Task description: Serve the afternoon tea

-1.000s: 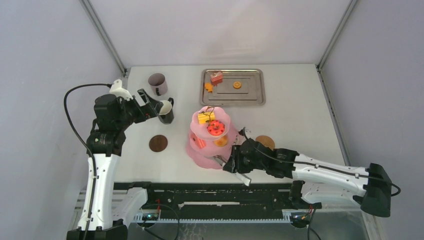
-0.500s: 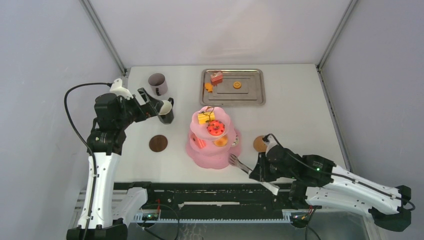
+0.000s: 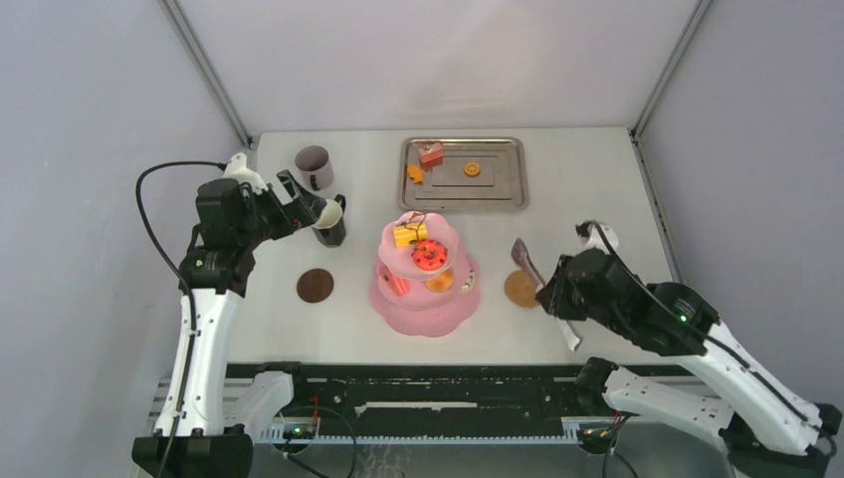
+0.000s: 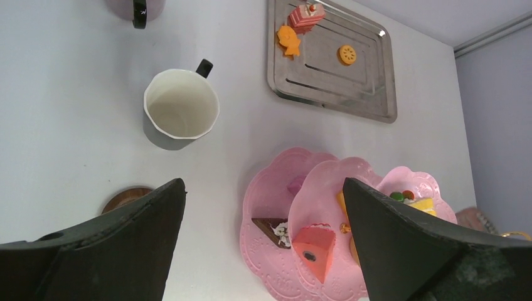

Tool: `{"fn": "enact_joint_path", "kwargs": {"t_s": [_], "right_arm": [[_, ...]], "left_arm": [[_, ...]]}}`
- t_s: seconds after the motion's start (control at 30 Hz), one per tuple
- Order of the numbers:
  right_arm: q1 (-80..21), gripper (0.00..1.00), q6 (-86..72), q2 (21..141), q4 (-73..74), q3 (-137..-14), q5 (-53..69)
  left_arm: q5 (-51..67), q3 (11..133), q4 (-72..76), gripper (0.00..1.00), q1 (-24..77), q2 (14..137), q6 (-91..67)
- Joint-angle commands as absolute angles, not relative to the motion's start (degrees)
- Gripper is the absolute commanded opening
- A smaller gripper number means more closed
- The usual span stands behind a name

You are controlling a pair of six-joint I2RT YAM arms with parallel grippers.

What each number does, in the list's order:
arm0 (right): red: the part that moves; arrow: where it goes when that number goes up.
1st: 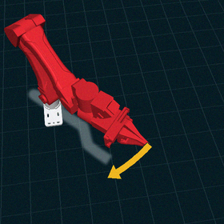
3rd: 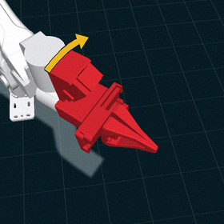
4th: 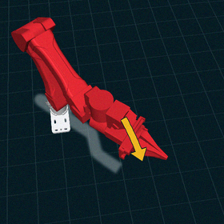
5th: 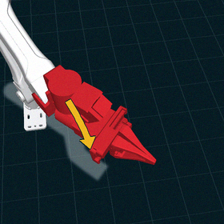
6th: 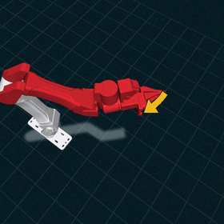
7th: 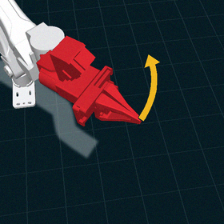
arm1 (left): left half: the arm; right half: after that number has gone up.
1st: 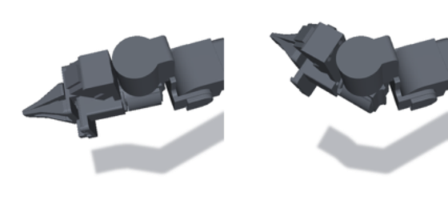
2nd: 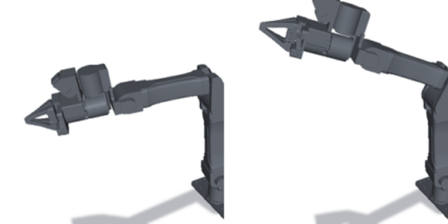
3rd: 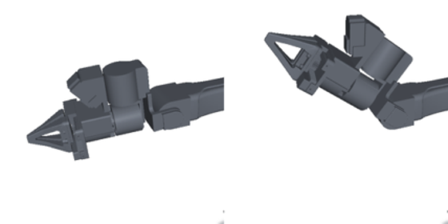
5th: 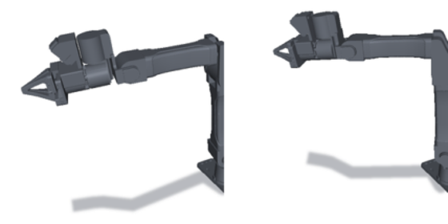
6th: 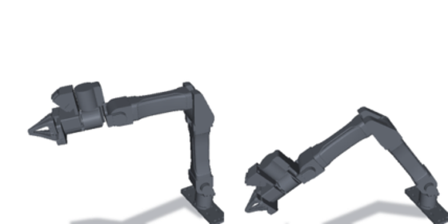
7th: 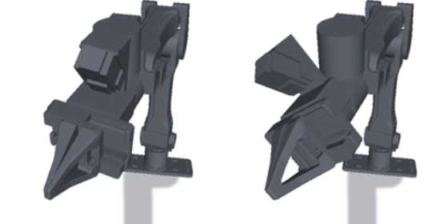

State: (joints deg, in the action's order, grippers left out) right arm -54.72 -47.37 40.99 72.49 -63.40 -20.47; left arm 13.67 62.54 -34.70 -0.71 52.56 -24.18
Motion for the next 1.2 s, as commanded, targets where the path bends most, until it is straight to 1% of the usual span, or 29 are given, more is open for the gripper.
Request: {"fn": "enact_joint_path", "kwargs": {"t_s": [0.0,0.1,0.17,0.2,0.23,0.43,0.6,0.77,0.87,1.0,1.17], "right_arm": [[-38.8,0.02,-31.7,46.2,59.1,-65.1,-14.9],[-28.0,0.05,-26.5,50.8,48.3,-65.1,-1.9],[-24.4,0.08,-25.4,55.4,42.8,-66.3,2.6],[-23.5,0.11,-24.9,58.1,40.5,-67.3,4.1],[-22.9,0.12,-24.3,61.2,38.3,-68.6,5.6],[-23.0,0.16,-20.0,81.0,33.7,-80.0,8.8],[-23.4,0.24,-12.7,95.5,34.9,-90.3,9.7],[-23.3,0.35,-7.2,106.8,36.6,-100.4,11.6],[-24.0,0.40,-3.4,110.7,35.6,-102.6,12.0],[-23.8,0.47,-2.4,113.9,33.0,-103.5,13.1],[-23.7,0.49,-3.4,117.0,30.3,-104.9,14.9]], "left_arm": [[11.8,62.4,-32.4,1.00,-0.5,53.4,-24.9],[9.8,63.9,-34.4,1.00,-0.5,54.4,-23.6],[8.9,64.4,-35.3,1.00,-0.5,54.8,-22.9],[8.6,64.7,-35.4,1.00,-0.5,55.1,-22.7],[8.5,65.0,-35.4,1.00,-0.4,55.4,-22.5],[7.1,63.9,-29.9,1.00,-0.5,54.5,-22.2],[6.3,68.8,-33.1,1.00,-0.8,58.7,-21.8],[5.3,70.8,-33.4,1.00,-0.9,61.6,-22.3],[4.5,72.9,-33.9,1.00,-0.8,64.2,-22.7],[5.2,75.8,-34.3,1.00,-0.8,67.3,-23.4],[4.4,77.8,-35.2,1.00,-0.8,69.5,-23.3]]}}
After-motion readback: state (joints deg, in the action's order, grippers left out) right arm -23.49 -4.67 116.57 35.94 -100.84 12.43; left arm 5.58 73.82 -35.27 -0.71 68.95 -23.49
